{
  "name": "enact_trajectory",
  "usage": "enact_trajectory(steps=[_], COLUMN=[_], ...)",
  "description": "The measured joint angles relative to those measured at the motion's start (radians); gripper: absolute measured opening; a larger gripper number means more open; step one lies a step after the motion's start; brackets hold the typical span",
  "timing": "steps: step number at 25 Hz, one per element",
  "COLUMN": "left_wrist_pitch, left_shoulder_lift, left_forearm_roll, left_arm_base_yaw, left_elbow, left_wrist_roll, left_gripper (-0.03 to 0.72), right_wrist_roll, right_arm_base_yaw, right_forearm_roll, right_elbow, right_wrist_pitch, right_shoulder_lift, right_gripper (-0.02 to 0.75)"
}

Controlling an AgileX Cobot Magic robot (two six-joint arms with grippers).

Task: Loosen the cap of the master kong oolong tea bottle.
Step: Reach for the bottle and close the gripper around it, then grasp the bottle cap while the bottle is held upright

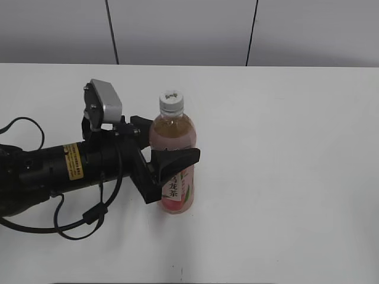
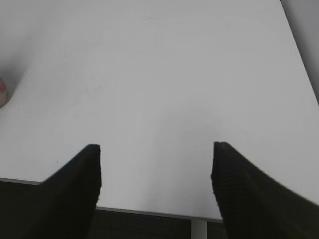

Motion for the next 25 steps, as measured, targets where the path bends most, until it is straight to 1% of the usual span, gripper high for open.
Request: enact_trajectory(steps=[21, 23, 25], left_wrist_pitch=[0.000, 0.000, 0.001], left_shoulder_lift=[0.000, 0.000, 0.000], left_forearm_roll=[-0.014, -0.016, -0.017], left_arm_base_yaw=[0.000, 0.000, 0.000], left_elbow=[0.000, 0.000, 0.000], left_wrist_roll=[-0.004, -0.004, -0.004], left_gripper=[0.443, 0.443, 0.443], right_wrist_roll=[0.000, 0.000, 0.000], right_arm_base_yaw=[0.000, 0.000, 0.000], right_forearm_roll=[0.007, 0.015, 0.063], right_elbow=[-0.001, -0.009, -0.023], right_wrist_pitch=[-0.001, -0.030, -0.114], right_shoulder_lift=[0.000, 0.000, 0.033], right_gripper=[0.524, 0.517, 0.501])
